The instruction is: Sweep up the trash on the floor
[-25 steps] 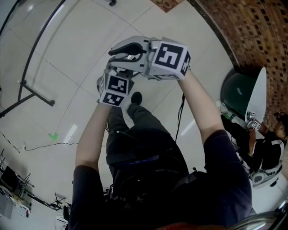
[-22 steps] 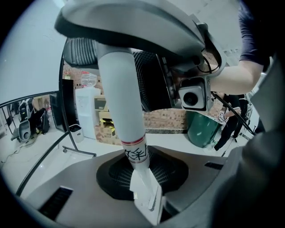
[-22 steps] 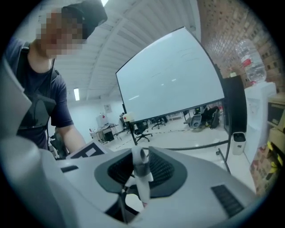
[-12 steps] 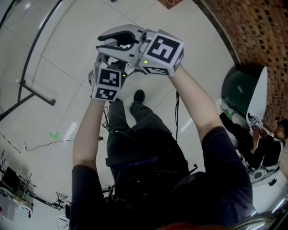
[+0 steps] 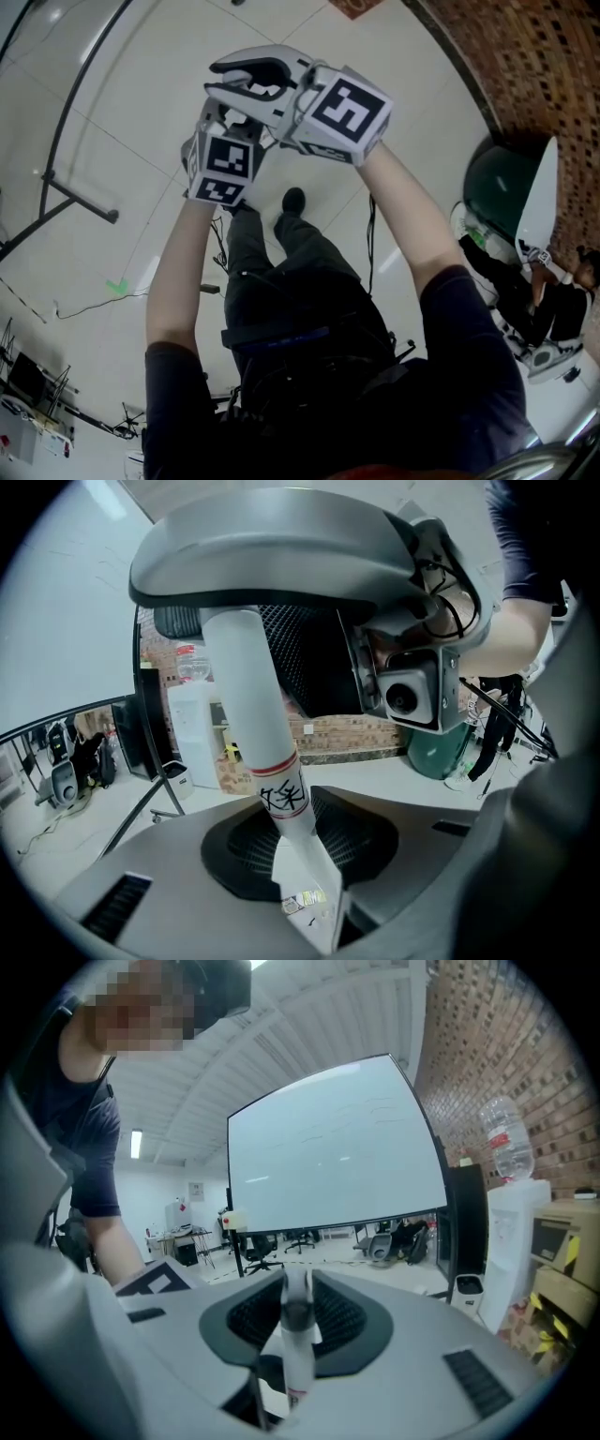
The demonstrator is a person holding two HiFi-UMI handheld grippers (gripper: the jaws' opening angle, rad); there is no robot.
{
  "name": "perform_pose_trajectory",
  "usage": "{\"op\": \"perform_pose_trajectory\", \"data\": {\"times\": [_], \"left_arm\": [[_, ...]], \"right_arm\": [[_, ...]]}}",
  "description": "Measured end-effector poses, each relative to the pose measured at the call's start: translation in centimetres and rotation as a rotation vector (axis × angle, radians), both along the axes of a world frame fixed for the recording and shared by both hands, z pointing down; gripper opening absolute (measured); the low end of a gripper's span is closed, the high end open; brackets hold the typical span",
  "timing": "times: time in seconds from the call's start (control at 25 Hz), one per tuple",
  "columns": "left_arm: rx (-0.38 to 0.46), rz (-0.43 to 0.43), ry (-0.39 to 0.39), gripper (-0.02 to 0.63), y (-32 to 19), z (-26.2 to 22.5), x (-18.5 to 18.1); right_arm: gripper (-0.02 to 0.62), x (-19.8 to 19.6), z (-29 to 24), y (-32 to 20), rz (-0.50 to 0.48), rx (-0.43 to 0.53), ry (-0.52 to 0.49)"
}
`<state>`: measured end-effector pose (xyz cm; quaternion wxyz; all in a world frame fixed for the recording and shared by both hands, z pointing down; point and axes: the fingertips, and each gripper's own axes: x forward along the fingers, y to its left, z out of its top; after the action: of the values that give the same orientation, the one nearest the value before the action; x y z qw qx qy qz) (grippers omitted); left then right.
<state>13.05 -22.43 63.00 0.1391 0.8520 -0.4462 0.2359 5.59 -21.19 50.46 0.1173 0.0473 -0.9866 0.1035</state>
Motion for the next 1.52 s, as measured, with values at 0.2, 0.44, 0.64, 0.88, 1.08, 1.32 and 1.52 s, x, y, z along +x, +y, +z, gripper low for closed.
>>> {"op": "perform_pose_trajectory", "data": {"times": [0.2, 0.44, 0.64, 0.88, 1.08, 1.32, 1.52], "left_arm": [[-0.007, 0.042, 0.003, 0.091, -0.2, -0.3, 1.1], [-0.005, 0.132, -0.013, 0.089, -1.1, -1.0, 3.3], [-0.041, 0.169, 0.056, 0.082, -1.6, -1.5, 5.5], [-0.044, 0.224, 0.033, 0.081, -1.8, -1.8, 7.7], [-0.046, 0.255, 0.027, 0.081, -1.7, -1.9, 9.2], [-0.065, 0.299, 0.028, 0.079, -1.2, -2.0, 10.4], [-0.097, 0.34, 0.008, 0.077, -0.3, -2.6, 11.2]], "right_arm": [[0.103, 1.0, -0.5, -0.5, 0.031, 0.034, 0.007], [0.103, 3.3, -1.4, -1.7, 0.104, 0.081, 0.018], [0.101, 5.6, -1.9, -2.5, 0.153, 0.066, 0.027], [0.101, 8.0, -2.4, -2.9, 0.185, 0.096, 0.022], [0.101, 9.4, -2.6, -2.7, 0.194, 0.143, 0.051], [0.101, 10.5, -2.8, -2.2, 0.221, 0.154, 0.069], [0.1, 11.2, -3.5, -1.0, 0.194, 0.143, 0.076]]}}
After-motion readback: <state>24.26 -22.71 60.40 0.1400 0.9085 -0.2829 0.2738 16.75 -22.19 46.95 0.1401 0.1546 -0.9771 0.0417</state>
